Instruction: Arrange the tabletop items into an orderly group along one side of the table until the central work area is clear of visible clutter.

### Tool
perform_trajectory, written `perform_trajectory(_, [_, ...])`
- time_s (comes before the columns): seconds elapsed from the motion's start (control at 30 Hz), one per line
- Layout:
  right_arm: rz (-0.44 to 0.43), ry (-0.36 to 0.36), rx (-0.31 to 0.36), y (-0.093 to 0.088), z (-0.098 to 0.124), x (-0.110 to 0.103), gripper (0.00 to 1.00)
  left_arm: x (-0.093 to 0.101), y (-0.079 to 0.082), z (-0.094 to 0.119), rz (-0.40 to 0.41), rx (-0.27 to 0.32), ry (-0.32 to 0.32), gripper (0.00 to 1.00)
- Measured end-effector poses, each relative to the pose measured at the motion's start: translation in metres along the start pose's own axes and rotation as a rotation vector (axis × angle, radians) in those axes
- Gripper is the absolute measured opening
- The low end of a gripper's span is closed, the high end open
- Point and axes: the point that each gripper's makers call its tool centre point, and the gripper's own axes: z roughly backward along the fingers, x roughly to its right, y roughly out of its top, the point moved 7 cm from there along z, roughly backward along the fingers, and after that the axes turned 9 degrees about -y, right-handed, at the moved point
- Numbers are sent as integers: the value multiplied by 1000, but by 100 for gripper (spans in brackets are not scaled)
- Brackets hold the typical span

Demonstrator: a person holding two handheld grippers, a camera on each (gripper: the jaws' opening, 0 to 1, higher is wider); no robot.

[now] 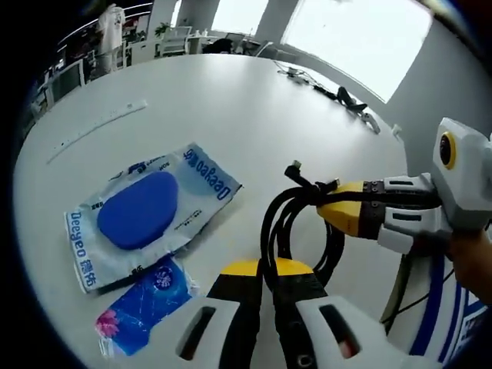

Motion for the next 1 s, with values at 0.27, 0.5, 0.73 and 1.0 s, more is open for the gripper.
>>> perform_trajectory(0.27, [28, 8, -13, -4, -9, -3, 4, -5, -3, -4, -16, -25, 24, 4])
perform_trajectory(0.5, [33, 11, -30, -8, -15, -3, 4, -7, -6, -9, -17, -44, 32, 4])
perform_trajectory(0.73, [34, 24, -51, -15, -18, -3, 4, -9, -9, -13, 0, -61, 33, 5])
perform_trajectory(1.0, [30, 23, -62, -18, -22, -3, 4, -10, -10, -15, 12, -70, 24, 5])
